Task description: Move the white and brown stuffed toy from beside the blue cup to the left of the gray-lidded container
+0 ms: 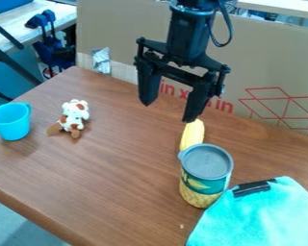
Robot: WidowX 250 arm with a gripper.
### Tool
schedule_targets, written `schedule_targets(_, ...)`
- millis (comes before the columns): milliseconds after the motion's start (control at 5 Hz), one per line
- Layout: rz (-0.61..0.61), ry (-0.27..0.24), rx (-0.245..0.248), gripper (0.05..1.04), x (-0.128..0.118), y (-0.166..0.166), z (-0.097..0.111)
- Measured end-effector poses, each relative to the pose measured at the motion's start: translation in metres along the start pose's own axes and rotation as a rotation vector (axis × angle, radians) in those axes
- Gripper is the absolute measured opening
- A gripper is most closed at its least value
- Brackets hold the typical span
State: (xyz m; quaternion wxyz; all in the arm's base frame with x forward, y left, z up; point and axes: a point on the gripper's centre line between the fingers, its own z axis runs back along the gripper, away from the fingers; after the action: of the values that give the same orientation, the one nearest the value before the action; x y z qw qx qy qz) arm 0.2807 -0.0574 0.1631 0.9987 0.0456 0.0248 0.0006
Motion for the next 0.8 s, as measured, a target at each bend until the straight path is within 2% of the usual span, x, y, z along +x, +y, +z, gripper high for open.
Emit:
schedule_targets(200,0.001,0.025,0.002,1.001,0.000,0.002,-0.008)
schedule_targets(400,0.040,-0.037,-0.041,1.001,0.013,0.047,-0.014)
schedule_targets(600,0.125,-0.085,-0.059,1.001,0.018,0.100,-0.016)
schedule_targets(800,0.118,-0.159,-0.057,1.001,0.027,0.141,-0.015)
